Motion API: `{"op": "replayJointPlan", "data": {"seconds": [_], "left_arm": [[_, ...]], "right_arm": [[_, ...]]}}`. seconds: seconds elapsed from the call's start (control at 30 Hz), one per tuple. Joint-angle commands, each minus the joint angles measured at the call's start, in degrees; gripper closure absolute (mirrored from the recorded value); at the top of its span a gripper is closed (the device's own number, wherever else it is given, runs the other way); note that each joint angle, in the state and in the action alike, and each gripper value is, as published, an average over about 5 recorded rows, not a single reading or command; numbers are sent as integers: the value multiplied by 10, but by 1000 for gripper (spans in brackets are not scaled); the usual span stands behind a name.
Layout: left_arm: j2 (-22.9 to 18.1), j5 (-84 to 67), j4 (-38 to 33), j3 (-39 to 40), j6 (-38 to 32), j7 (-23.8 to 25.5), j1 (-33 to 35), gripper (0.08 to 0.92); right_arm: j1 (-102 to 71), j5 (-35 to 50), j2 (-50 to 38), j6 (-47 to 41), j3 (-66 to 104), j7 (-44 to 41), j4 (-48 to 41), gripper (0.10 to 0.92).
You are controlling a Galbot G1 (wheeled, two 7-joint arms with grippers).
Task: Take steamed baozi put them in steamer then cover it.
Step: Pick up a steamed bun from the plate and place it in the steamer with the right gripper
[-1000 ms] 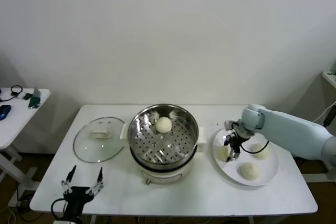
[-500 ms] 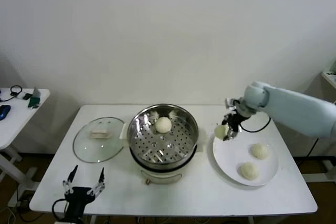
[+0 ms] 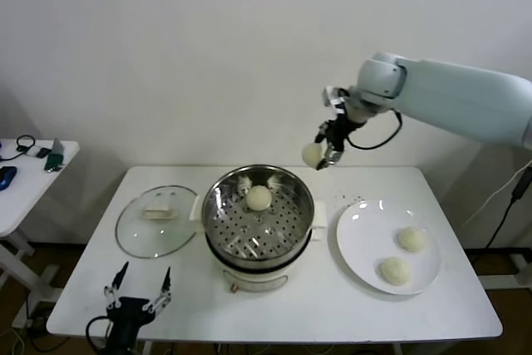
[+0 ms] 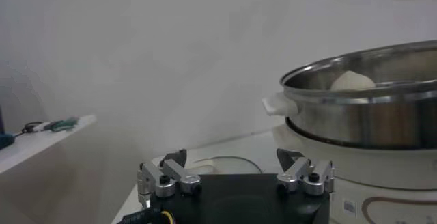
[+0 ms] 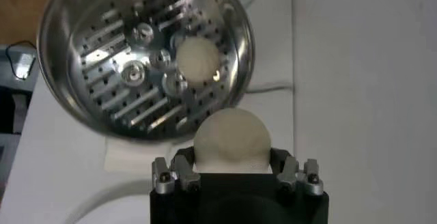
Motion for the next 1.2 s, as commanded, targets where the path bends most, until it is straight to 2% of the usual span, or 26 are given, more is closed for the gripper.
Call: {"op": "replayJointPlan", "data": {"seconds": [0.03,0.33,0.67,1.2], "left_arm": [[3,3,-1,1,0,0,2,177],[5,4,0,0,0,4,1,177],[18,0,3,-8,-1,3,2,177],[23,-7,7,-15,5,3,-12,177]], "right_arm": [[17,74,137,-41,-22,36,13,330],[-59,43,220,-48,-23,50,-30,330],[-120,13,272,-45,-27,45,-76,330],[-129,-18,261,-43,-35,35,-68,327]]}}
